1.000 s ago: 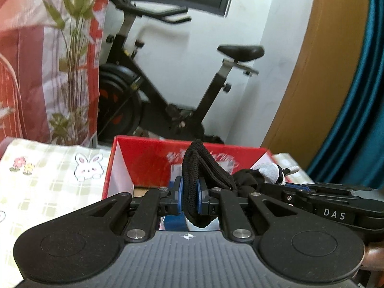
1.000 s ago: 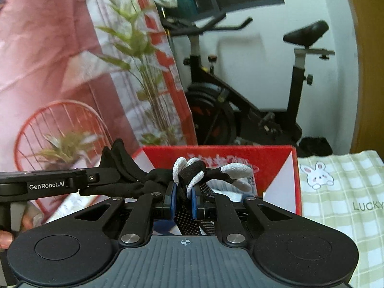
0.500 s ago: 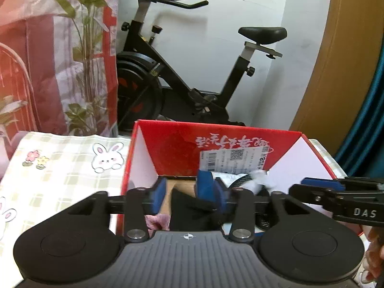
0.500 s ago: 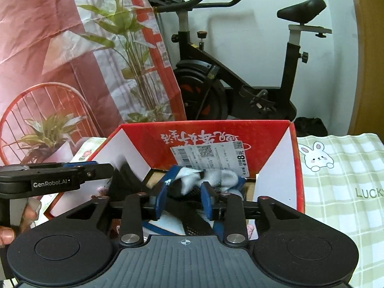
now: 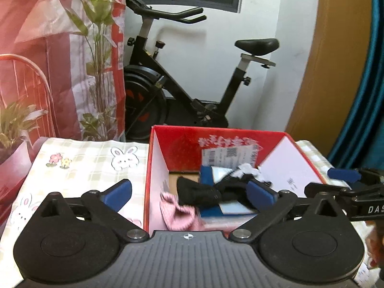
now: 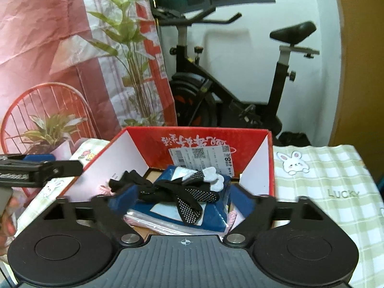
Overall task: Organize soft objects
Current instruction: 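Lower the gloves into the box and open both grippers, then move both tools back down to the pile, left toward the green sachet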
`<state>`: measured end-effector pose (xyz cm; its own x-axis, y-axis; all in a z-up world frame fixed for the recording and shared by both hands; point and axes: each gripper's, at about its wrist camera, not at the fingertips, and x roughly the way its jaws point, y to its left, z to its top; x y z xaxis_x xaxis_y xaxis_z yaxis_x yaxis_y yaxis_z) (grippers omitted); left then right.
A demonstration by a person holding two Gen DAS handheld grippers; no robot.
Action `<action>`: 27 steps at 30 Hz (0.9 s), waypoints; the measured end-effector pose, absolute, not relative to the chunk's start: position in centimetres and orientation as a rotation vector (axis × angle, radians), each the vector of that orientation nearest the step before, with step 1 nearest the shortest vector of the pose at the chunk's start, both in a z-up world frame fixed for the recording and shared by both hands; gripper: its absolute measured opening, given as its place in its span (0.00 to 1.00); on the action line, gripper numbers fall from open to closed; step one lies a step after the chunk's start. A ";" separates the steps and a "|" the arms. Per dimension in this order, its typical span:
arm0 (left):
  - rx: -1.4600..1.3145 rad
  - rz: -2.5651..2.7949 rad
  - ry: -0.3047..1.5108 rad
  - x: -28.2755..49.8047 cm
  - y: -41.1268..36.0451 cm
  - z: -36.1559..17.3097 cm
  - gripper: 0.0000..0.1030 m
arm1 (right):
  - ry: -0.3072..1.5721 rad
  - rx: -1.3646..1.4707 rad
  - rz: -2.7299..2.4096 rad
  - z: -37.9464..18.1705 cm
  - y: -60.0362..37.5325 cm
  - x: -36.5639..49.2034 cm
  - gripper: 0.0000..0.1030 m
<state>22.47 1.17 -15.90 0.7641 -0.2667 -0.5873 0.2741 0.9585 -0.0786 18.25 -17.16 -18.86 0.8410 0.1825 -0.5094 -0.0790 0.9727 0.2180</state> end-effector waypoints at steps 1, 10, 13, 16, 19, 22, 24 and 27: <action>0.014 -0.298 0.639 21.8 1.3 -15.8 1.00 | 0.533 0.187 0.126 -18.6 -17.0 17.3 1.00; 0.028 -0.298 0.653 15.4 3.0 -16.9 1.00 | 0.502 0.214 0.139 -19.1 -15.7 11.0 1.00; 0.019 -0.300 0.676 13.2 3.6 -18.2 1.00 | 0.525 0.193 0.148 -20.1 -15.2 9.2 1.00; -0.009 -0.297 0.711 11.5 4.4 -19.7 1.00 | 0.563 0.201 0.156 -21.5 -15.2 7.5 1.00; -0.045 -0.282 0.738 10.2 5.2 -21.1 1.00 | 0.608 0.210 0.159 -23.3 -15.2 6.0 1.00; -0.085 -0.281 0.763 9.5 5.6 -22.4 0.99 | 0.652 0.216 0.161 -25.1 -14.9 4.7 0.99; -0.093 -0.282 0.769 9.1 5.5 -23.0 0.99 | 0.683 0.221 0.163 -26.1 -14.8 4.1 0.99; -0.091 -0.276 0.779 8.6 5.5 -24.1 0.98 | 0.712 0.231 0.168 -27.2 -14.7 3.6 0.98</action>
<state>8.63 5.46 -24.06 0.6776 -0.2785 -0.6806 0.2114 0.9602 -0.1824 3.57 -14.70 -27.16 0.7452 0.2305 -0.6257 -0.0741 0.9612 0.2658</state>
